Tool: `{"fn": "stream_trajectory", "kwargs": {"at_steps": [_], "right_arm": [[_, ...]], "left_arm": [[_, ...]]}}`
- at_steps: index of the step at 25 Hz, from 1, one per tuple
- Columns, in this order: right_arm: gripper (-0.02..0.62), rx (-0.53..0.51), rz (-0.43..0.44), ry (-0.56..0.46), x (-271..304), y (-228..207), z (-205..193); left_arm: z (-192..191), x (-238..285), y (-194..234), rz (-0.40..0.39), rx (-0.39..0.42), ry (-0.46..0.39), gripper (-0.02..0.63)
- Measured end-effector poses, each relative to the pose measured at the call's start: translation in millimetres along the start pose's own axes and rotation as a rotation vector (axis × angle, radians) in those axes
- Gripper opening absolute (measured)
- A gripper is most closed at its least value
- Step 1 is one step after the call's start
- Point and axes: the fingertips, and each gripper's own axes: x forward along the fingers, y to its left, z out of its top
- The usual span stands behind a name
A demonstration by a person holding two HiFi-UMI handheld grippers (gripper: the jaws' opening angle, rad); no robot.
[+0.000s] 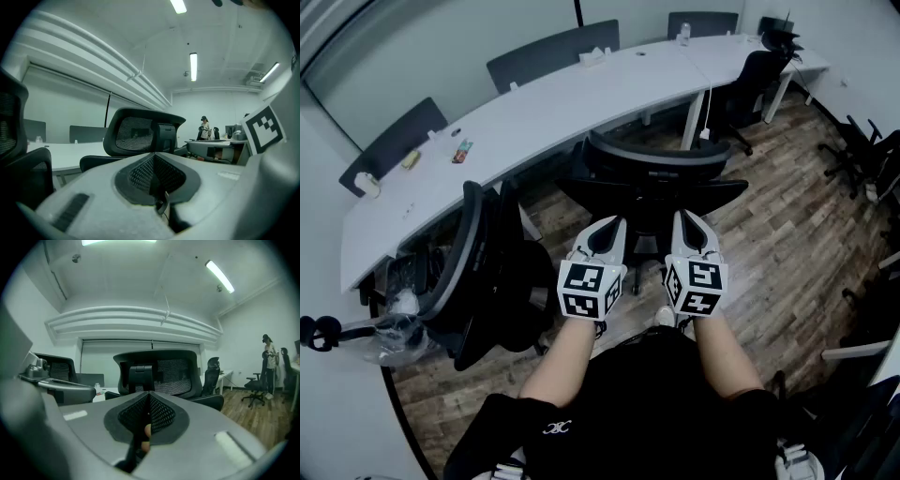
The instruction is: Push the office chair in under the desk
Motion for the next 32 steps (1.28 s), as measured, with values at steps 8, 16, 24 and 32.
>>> {"fn": "stream_trajectory", "kwargs": {"at_steps": [8,16,24,32], "right_arm": [[0.009,0.031,0.016,-0.011,0.2,-3.1,-2.3],[0.011,-0.071,0.075,0.039,4.8,-17.3,-7.8],[0.104,-0.365,0.113,0.182,29.9,-89.3,-11.6],[0.249,-0.621,0.137,0.363,62.1,-144.7,-35.7]], "left_arm": [[-4.4,2.5,-0.9,-0.005,-0.003,0.004,0.008],[-5.2,5.4,21.5,0.023,0.154,0.054,0.008],[-14.2,32.4,68.3,-0.023,0.506,0.177,0.106],[-47.4,70.6,120.3,-0.074,0.831,0.41,0.266]]}}
